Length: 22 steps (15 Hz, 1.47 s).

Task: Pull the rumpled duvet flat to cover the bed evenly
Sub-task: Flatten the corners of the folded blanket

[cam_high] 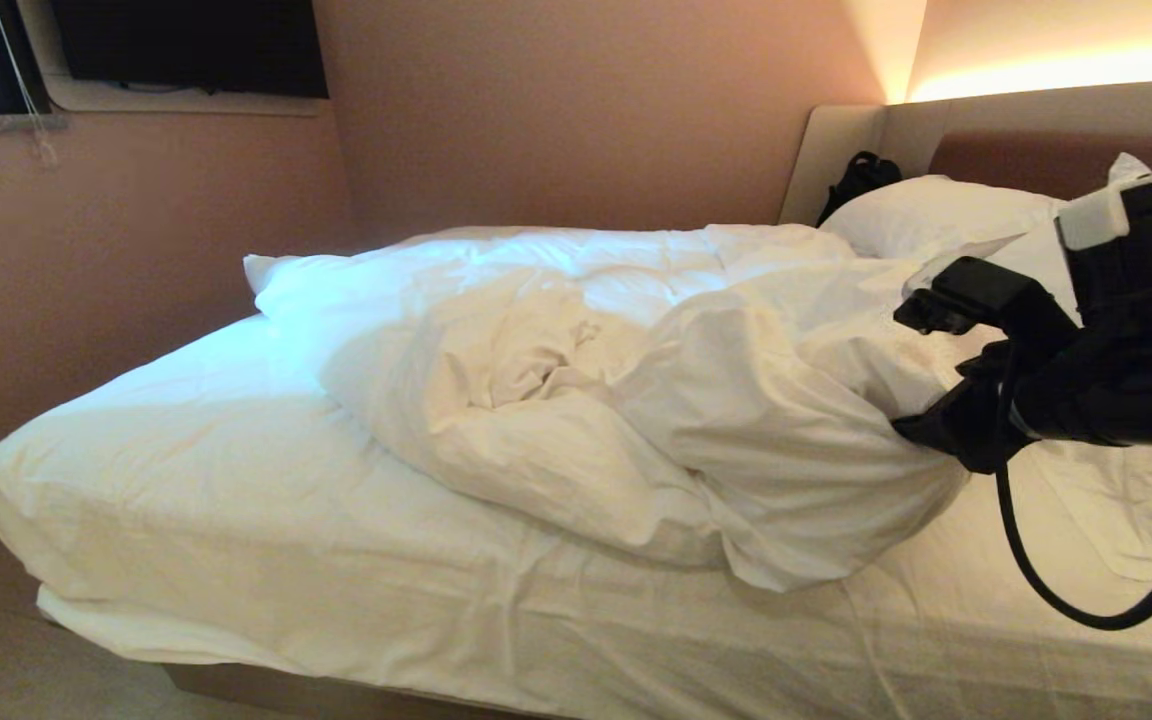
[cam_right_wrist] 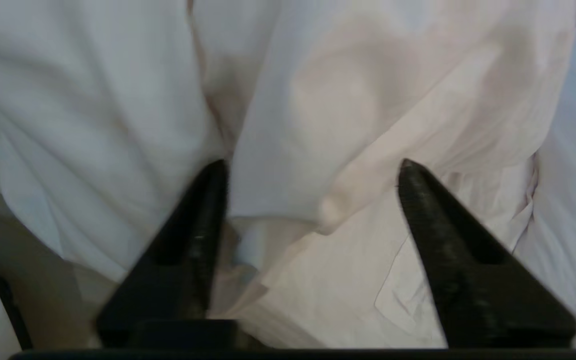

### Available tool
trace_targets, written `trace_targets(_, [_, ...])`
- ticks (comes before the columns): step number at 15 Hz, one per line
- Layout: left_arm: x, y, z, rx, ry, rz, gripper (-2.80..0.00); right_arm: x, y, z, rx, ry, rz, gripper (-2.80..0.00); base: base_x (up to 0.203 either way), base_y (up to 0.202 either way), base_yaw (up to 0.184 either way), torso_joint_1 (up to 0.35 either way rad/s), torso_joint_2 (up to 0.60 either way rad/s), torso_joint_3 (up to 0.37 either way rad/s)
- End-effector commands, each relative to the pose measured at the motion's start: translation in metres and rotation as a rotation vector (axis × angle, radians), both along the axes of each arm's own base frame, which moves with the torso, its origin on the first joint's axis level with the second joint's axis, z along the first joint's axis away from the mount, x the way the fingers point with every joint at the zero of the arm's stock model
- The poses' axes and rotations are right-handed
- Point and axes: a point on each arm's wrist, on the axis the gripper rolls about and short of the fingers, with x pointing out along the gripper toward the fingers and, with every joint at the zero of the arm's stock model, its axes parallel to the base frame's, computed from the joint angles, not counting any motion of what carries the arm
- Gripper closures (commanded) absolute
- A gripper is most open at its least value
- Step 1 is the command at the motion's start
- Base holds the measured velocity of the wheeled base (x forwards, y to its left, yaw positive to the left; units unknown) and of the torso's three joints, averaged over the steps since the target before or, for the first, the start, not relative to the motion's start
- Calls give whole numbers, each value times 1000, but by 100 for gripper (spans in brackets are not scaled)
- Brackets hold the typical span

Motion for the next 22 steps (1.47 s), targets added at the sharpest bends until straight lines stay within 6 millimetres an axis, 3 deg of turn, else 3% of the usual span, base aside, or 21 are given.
trace_targets(1, [0, 0, 0, 0, -1, 0, 0, -2, -2, 18, 87, -148, -20, -280, 0, 0, 0, 0, 0, 0])
trace_targets(11, [0, 0, 0, 0, 0, 2, 0, 13, 4, 58, 409, -473, -44, -280, 0, 0, 0, 0, 0, 0])
trace_targets(12, [0, 0, 0, 0, 0, 1, 0, 15, 4, 59, 427, -475, -49, 0, 0, 0, 0, 0, 0, 0])
trace_targets(19, [0, 0, 0, 0, 0, 2, 0, 49, 1, 56, 448, -473, -108, 0, 0, 0, 0, 0, 0, 0])
trace_targets(22, [0, 0, 0, 0, 0, 0, 0, 94, -4, 53, 496, -467, -184, 0, 0, 0, 0, 0, 0, 0])
